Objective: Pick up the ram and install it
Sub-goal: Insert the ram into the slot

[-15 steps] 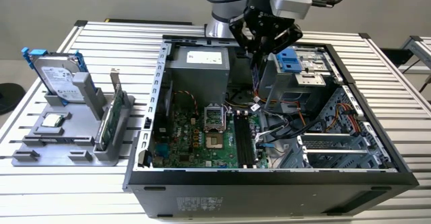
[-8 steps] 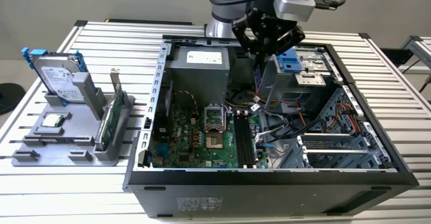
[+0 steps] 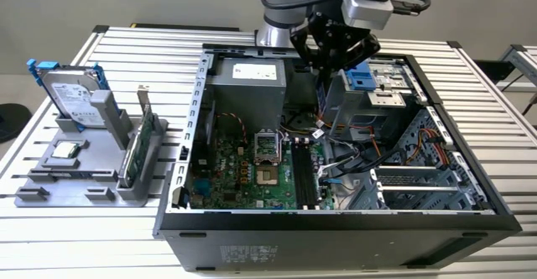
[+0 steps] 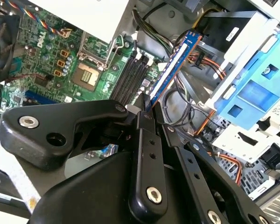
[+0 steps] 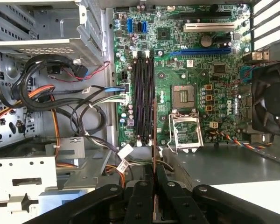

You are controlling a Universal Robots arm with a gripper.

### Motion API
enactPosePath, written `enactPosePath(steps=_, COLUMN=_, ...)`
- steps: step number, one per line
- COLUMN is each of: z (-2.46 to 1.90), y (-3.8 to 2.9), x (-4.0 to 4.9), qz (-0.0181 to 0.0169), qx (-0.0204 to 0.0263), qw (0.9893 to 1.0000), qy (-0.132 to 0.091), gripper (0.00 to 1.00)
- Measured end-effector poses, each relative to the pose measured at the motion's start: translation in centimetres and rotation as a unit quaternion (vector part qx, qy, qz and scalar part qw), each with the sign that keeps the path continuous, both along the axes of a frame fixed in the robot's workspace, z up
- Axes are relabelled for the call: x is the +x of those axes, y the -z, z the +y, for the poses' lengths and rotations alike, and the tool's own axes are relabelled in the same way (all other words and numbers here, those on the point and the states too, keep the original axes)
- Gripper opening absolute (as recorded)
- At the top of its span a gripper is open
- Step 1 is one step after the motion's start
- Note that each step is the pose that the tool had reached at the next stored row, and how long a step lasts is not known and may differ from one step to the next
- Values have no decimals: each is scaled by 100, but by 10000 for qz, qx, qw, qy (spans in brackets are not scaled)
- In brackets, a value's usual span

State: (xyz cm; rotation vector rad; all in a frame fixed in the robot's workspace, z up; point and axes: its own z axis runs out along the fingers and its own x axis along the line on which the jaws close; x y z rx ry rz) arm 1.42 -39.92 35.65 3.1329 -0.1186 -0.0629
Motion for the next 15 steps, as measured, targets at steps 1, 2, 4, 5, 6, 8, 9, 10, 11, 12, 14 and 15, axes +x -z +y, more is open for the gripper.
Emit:
enactPosePath(steps=1, z=0, y=4, x=1, qz=0, qx=0, qw=10000, qy=0, gripper=0)
enactPosePath(steps=2, z=0, y=8, x=2, qz=0, qx=0, qw=10000, qy=1, gripper=0)
enactPosePath(steps=4, z=0, y=17, x=3, qz=0, qx=0, qw=10000, qy=0, gripper=0)
enactPosePath(steps=5, z=0, y=21, x=4, qz=0, qx=0, qw=10000, qy=0, gripper=0)
enactPosePath(steps=6, z=0, y=26, x=5, qz=0, qx=0, qw=10000, qy=0, gripper=0)
enactPosePath(steps=8, z=0, y=37, x=7, qz=0, qx=0, qw=10000, qy=0, gripper=0)
enactPosePath(steps=9, z=0, y=43, x=8, qz=0, qx=0, qw=10000, qy=0, gripper=0)
enactPosePath(steps=10, z=0, y=49, x=8, qz=0, qx=0, qw=10000, qy=0, gripper=0)
enactPosePath(steps=11, z=0, y=54, x=8, qz=0, qx=0, qw=10000, qy=0, gripper=0)
enactPosePath(steps=12, z=0, y=60, x=8, qz=0, qx=0, qw=10000, qy=0, gripper=0)
enactPosePath(steps=14, z=0, y=70, x=9, qz=0, qx=0, qw=10000, qy=0, gripper=0)
enactPosePath(steps=15, z=0, y=74, x=9, qz=0, qx=0, qw=10000, qy=0, gripper=0)
